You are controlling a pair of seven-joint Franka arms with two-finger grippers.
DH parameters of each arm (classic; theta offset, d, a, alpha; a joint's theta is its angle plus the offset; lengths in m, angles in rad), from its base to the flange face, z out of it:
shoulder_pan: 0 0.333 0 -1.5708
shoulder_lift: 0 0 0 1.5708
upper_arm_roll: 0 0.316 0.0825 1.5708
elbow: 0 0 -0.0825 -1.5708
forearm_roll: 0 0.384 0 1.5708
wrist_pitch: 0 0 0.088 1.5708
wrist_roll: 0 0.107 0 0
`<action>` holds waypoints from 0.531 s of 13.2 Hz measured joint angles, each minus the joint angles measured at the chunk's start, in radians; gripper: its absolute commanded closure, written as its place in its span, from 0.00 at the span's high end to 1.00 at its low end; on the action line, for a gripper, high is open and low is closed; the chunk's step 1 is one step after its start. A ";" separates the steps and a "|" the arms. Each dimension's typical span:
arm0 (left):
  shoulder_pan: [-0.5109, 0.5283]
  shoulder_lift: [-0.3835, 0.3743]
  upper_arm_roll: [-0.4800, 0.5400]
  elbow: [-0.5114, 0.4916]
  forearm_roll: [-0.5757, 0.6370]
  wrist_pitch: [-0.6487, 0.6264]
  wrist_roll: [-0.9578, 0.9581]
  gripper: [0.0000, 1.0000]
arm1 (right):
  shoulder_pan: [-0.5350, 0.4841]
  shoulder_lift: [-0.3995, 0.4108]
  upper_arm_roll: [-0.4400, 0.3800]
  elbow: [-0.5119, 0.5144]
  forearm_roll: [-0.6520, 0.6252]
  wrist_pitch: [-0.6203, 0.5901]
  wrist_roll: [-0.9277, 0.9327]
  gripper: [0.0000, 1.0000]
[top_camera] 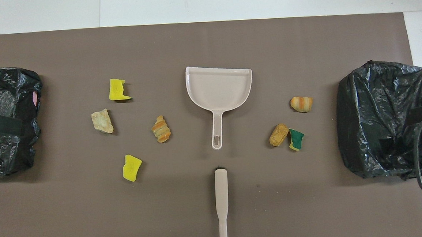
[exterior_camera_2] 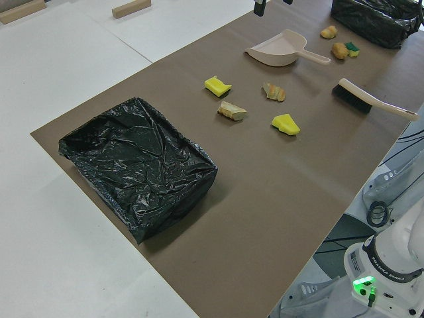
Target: Sweep and dump trash in bin
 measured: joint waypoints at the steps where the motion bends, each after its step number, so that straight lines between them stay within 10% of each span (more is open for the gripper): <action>1: -0.001 0.000 -0.003 0.000 0.000 0.000 0.000 1.00 | 0.000 0.000 0.000 0.000 0.000 0.000 0.000 1.00; 7: -0.002 -0.003 -0.046 -0.003 -0.001 -0.002 -0.003 1.00 | 0.000 0.000 0.000 0.000 0.000 0.000 0.000 1.00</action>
